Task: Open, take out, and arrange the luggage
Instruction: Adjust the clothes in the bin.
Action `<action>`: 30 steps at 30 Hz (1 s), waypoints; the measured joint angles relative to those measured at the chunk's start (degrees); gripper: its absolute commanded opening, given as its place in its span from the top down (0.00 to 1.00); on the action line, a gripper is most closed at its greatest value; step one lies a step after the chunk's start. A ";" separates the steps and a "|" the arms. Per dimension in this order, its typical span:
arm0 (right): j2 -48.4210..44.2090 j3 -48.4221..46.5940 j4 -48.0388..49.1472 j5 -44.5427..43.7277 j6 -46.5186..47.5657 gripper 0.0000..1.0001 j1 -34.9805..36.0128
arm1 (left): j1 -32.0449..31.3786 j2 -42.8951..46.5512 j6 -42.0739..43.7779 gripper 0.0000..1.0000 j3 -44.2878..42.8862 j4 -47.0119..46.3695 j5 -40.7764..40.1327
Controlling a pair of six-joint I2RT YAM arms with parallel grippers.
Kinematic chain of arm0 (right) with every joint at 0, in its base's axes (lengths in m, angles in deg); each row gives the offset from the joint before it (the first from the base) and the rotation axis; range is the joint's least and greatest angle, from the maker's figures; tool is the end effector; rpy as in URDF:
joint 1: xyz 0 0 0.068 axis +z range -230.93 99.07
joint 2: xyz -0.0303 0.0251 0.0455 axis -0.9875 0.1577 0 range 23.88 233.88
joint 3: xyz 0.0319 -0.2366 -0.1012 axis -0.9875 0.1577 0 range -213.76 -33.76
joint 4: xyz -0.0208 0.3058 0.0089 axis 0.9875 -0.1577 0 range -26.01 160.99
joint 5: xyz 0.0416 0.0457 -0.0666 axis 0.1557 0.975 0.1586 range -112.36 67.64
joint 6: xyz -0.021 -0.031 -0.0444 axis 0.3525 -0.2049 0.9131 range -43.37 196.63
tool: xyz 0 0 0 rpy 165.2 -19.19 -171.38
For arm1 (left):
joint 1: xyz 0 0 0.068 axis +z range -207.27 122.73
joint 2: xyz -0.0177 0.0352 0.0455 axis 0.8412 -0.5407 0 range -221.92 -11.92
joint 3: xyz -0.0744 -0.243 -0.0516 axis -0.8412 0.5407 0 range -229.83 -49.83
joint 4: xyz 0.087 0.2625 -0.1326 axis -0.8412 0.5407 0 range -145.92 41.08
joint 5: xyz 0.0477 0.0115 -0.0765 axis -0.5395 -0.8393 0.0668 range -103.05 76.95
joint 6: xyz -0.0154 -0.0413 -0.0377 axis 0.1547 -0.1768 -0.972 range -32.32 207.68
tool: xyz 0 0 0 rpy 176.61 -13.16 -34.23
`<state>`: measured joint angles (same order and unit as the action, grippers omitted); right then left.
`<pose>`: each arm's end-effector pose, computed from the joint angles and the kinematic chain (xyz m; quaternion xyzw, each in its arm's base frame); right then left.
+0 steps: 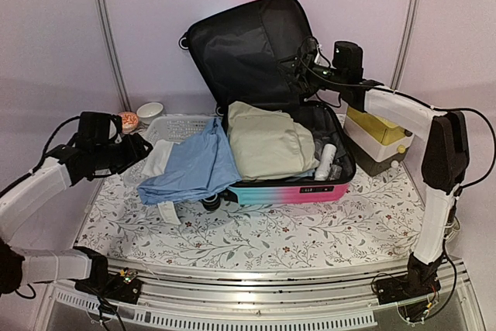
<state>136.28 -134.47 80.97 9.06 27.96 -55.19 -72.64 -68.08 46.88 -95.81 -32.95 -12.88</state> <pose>0.4622 0.2468 0.3408 -0.0475 0.7145 0.5602 0.4165 0.2665 -0.0734 0.2653 -0.1928 0.8580 -0.2252 0.4194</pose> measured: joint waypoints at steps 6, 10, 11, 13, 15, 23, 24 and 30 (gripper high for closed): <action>-0.87 0.39 -8.13 1.14 4.70 0.42 -0.04 | 5.09 -15.76 7.34 0.57 -3.80 0.57 8.50; -2.14 1.68 -12.33 1.62 7.08 0.42 -0.04 | 5.22 -24.20 11.43 0.63 -9.53 1.36 11.67; -2.60 1.92 -13.16 1.73 7.67 0.42 -0.04 | 5.22 -25.77 12.17 0.65 -10.84 1.16 12.15; -3.67 2.43 -14.45 1.81 8.72 0.43 -0.04 | 5.22 -29.09 13.92 0.66 -13.57 0.92 12.46; -5.03 3.04 -15.50 1.90 9.60 0.43 -0.04 | 5.22 -32.04 15.21 0.66 -15.96 0.63 12.37; -11.93 6.88 -17.49 2.08 12.90 0.43 -0.04 | 5.27 -44.13 18.29 0.60 -22.62 0.24 10.73; -12.85 7.45 -17.94 1.92 13.44 0.43 -0.04 | 5.27 -45.20 18.43 0.60 -22.88 0.28 10.67; -16.20 8.79 -19.52 1.22 15.37 0.43 -0.11 | 5.27 -48.59 18.84 0.55 -23.93 0.31 10.62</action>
<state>120.08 -125.68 61.45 10.28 43.33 -55.30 -67.38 -116.67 65.72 -119.74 -32.65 -2.26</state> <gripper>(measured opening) 0.570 0.439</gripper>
